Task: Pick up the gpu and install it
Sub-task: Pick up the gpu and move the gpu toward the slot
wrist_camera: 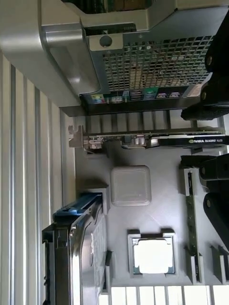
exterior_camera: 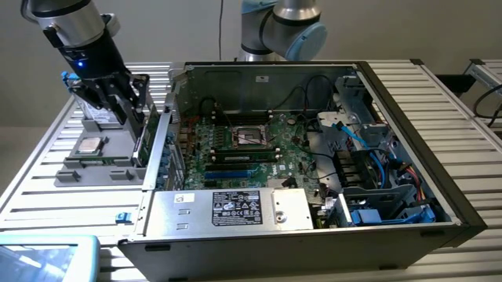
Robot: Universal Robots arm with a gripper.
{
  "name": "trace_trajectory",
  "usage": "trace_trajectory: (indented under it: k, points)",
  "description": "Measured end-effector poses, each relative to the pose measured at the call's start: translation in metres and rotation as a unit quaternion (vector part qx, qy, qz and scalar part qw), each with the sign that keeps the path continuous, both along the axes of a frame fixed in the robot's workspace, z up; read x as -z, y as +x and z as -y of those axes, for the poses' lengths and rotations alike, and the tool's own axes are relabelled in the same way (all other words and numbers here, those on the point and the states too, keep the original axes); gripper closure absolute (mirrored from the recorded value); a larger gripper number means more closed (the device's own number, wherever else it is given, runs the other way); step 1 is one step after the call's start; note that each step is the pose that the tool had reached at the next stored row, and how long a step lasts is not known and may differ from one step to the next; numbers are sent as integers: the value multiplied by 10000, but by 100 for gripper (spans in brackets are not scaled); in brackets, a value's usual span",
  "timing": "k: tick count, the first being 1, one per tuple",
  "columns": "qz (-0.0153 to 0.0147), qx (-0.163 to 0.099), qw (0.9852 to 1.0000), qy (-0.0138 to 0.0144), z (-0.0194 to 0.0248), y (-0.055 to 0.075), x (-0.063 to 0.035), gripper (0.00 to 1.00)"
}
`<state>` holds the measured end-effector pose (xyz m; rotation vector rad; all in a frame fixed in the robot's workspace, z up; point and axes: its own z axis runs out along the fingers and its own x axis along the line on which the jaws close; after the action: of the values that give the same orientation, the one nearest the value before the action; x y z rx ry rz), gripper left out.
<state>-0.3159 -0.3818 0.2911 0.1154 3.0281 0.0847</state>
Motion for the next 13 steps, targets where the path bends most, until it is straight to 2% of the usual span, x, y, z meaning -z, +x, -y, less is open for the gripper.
trace_trajectory:
  k: [2,6,9,13]
  points:
    - [5,0,10000,31,22,-13,26,56]
    - [9,-1,9999,114,58,-19,68,56]
    - [9,-1,9999,115,70,-18,72,56]
    - [8,-4,9999,119,83,-13,124,56]
